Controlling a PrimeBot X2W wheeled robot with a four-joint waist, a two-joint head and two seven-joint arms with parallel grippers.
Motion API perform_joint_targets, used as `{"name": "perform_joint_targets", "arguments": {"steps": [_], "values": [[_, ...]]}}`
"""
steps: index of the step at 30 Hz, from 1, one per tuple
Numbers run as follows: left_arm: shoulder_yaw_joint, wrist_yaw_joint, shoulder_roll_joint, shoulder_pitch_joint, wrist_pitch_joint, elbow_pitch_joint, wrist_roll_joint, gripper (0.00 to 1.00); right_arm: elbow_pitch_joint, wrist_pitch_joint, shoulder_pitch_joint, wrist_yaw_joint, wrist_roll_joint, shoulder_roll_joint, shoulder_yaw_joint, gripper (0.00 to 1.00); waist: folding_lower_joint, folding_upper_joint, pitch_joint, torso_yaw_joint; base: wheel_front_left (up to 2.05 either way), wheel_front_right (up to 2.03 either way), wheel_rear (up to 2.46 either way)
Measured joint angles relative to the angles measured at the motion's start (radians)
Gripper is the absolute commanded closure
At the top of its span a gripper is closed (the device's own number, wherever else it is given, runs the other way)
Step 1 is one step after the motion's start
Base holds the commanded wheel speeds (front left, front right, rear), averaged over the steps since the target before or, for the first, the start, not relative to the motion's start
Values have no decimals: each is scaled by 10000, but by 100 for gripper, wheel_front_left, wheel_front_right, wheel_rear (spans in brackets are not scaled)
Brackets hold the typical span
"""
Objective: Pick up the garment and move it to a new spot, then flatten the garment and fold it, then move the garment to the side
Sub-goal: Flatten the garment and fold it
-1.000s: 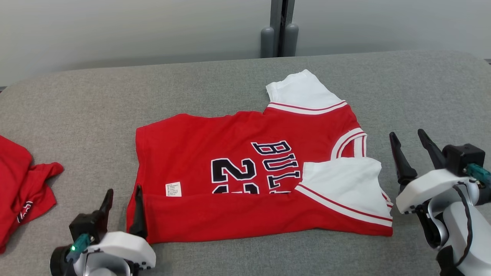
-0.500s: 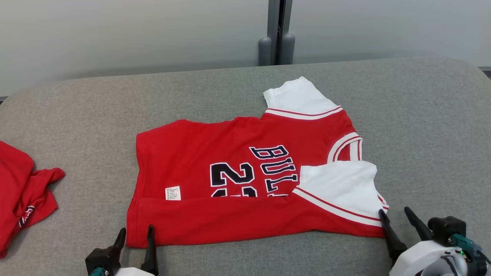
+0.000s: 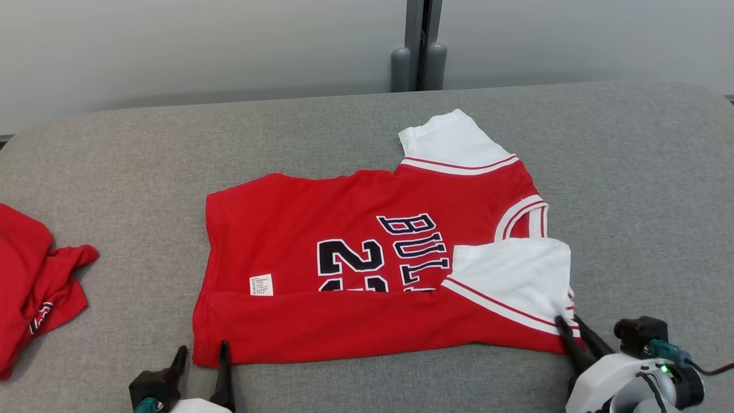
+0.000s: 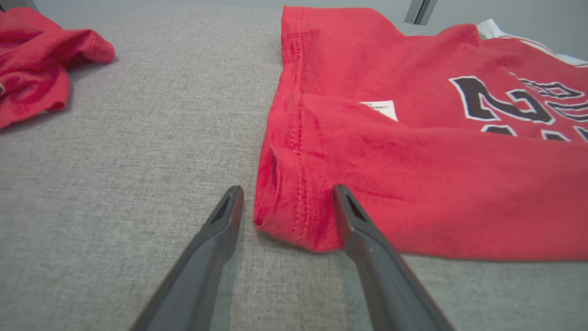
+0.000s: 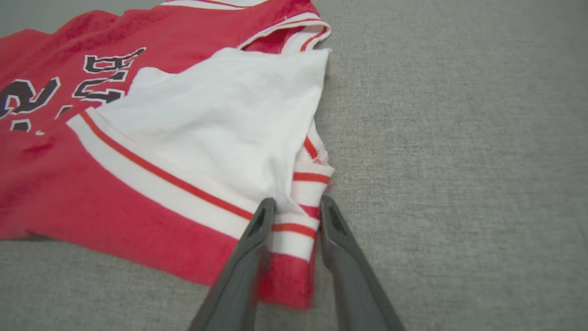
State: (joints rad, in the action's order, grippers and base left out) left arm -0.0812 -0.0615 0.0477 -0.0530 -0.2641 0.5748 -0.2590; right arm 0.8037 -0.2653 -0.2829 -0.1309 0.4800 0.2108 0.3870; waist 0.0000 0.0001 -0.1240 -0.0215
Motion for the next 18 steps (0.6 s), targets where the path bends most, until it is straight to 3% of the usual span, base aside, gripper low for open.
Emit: {"name": "perform_joint_targets", "arguments": {"steps": [9, 10, 12, 18], "values": [[-33, 98, 21, -422, -42, 1080, -395, 0, 222, 8, -380, -17, 491, 215, 280, 100, 0, 0, -18, -109, 0, 0, 0], [-86, 169, 27, -492, -56, 1220, -495, 26, 207, 8, -385, -17, 514, 226, 261, 100, 0, 0, -8, -118, 0, 0, 0], [-224, 395, 73, -608, -82, 1427, -633, 100, 188, 8, -383, -17, 577, 240, 232, 100, 0, 0, 20, -133, 0, 0, 0], [-512, 1003, 33, -660, -81, 1948, -1118, 100, 169, 10, -85, -15, 579, 224, 105, 100, 0, 0, 340, -87, 0, 0, 0]]}}
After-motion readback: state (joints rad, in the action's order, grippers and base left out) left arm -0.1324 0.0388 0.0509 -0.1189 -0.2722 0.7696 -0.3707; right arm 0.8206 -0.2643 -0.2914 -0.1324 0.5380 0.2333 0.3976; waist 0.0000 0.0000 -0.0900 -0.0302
